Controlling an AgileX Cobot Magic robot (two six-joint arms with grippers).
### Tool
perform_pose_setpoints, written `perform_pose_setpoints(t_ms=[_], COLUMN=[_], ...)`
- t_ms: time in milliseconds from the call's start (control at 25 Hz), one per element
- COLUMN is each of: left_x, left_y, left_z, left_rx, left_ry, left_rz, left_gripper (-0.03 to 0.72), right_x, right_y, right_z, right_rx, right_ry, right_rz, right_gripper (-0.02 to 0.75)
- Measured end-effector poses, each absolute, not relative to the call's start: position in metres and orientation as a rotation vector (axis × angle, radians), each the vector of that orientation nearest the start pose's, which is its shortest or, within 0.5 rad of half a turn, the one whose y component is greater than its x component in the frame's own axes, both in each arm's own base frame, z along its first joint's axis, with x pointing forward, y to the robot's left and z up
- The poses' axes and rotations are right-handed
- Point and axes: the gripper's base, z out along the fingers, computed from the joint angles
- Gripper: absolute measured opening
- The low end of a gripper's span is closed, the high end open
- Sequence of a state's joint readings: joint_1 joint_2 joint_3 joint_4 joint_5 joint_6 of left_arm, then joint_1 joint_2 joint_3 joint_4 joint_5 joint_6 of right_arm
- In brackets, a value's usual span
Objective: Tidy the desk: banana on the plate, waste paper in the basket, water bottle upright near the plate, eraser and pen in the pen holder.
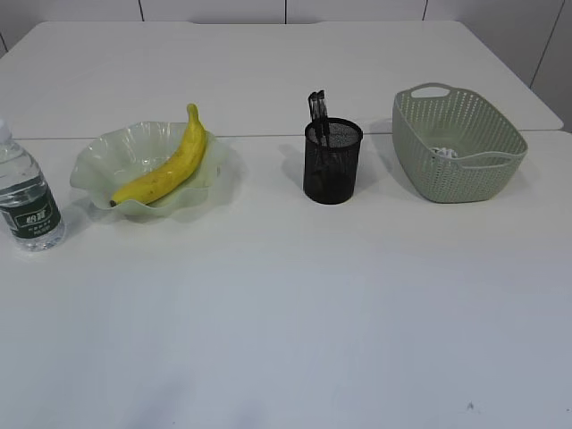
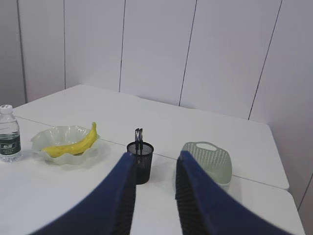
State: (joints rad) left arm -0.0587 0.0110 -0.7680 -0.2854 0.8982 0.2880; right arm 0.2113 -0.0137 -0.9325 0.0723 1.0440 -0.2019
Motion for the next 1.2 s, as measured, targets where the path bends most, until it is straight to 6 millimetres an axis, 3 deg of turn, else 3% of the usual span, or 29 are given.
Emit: perform_pose_setpoints(t_ms=[440, 800, 1200], left_x=[-0.044, -0.045, -0.048], left_y=[-0.016, -0.016, -0.013], left_z=[0.360, 0.353, 0.336], left_rx=[0.314, 0.335, 0.380], left_ry=[1.619, 1.691, 1.879], left_rz=[-0.108, -0.100, -0.056], left_gripper=[0.538, 0.538, 0.538], right_x=[-0.081, -0.080, -0.054], right_y=[-0.017, -0.018, -0.012], right_z=[0.378, 0.370, 0.333], right_rx=[-0.339, -0.335, -0.374], right_ry=[1.601, 1.683, 1.896], right_rz=[0.018, 0.004, 0.011], right_gripper=[0.368, 0.379, 0.379])
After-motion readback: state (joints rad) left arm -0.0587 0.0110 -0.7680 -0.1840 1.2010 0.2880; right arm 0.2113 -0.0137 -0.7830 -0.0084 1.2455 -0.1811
